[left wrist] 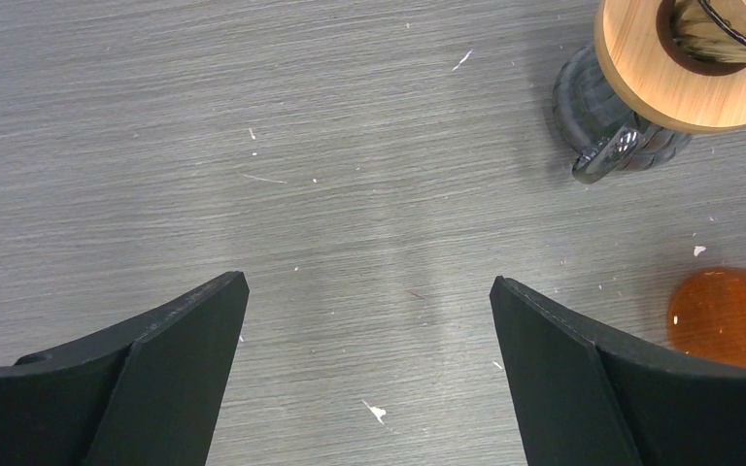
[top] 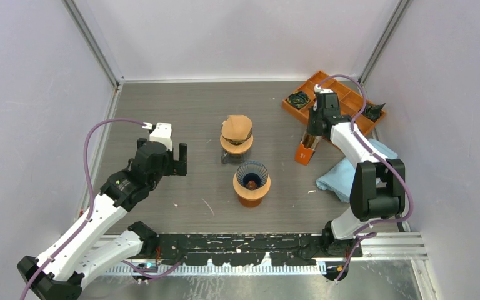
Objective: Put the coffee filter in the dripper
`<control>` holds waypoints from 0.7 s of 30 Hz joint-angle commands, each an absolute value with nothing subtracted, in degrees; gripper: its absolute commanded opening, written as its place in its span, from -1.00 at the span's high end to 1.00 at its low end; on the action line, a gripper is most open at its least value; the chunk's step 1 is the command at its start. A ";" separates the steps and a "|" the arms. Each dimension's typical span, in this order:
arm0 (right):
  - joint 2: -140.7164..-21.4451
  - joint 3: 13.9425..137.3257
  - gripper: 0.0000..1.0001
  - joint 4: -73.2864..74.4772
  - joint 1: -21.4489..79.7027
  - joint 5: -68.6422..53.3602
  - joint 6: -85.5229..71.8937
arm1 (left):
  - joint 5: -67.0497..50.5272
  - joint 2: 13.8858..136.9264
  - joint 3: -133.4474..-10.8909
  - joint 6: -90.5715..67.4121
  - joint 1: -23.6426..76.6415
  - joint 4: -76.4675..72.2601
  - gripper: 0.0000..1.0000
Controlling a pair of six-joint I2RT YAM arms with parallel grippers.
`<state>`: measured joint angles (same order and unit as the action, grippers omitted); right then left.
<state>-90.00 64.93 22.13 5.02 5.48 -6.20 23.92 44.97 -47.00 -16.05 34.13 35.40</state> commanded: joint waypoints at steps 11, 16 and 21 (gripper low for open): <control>-84.31 70.52 0.99 23.92 4.75 5.78 -7.45 | 20.74 44.41 -49.61 -15.97 33.90 33.71 -0.98; -81.99 73.27 0.99 28.42 4.72 6.06 -8.26 | 17.59 45.61 -52.82 -16.15 33.90 35.96 -0.98; -80.11 77.02 0.99 34.22 4.74 5.27 -10.16 | 13.11 47.68 -57.87 -15.70 33.90 40.64 -0.98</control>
<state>-83.55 72.55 29.82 5.02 5.43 -7.97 17.37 46.78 -52.71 -16.08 34.11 38.37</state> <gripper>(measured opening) 0.030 0.993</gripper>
